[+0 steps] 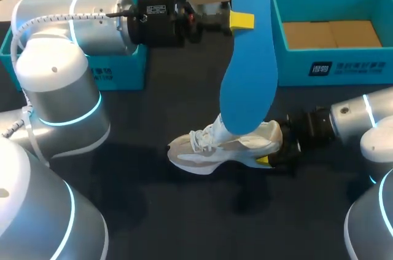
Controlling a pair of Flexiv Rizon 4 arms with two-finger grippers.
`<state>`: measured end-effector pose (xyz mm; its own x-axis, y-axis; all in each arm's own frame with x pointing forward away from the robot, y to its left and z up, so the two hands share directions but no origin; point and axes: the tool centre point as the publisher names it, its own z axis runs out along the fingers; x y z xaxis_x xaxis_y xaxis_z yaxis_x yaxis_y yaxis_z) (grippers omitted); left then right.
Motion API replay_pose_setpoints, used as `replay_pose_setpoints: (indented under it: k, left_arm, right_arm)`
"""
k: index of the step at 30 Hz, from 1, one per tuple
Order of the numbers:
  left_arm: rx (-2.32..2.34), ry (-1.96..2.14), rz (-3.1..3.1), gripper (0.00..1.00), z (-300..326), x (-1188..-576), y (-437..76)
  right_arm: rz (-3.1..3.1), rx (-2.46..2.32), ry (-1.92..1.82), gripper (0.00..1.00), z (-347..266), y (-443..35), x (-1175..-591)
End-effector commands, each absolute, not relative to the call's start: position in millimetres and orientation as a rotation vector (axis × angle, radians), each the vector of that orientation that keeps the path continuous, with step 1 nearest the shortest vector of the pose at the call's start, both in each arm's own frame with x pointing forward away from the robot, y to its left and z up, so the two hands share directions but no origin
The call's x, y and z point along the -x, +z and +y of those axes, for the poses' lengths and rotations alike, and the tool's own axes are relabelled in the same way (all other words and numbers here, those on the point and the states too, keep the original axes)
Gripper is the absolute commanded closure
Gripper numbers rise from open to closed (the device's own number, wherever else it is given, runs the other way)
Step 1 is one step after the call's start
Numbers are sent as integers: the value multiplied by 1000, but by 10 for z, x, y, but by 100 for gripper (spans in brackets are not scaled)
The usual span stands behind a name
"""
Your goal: Take the shoe out of the shoebox, open the shoe tongue, remove and reinsert the insole, then place the shoe into the shoebox
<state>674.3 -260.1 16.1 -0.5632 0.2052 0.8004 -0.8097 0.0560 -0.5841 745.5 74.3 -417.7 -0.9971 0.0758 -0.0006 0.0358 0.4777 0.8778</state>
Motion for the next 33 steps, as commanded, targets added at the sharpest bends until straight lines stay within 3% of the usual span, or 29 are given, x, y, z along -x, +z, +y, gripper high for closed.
replay_pose_setpoints:
  k: [1,33]
  left_arm:
    - [-628,1626,-1542,100,-2614,-6745,158]
    - [-628,1626,-1542,100,-2614,-6745,158]
  right_arm:
    - [2711,-111,1521,0,718,-4034,-7424]
    - [2980,-213,824,0,670,-3300,-7224]
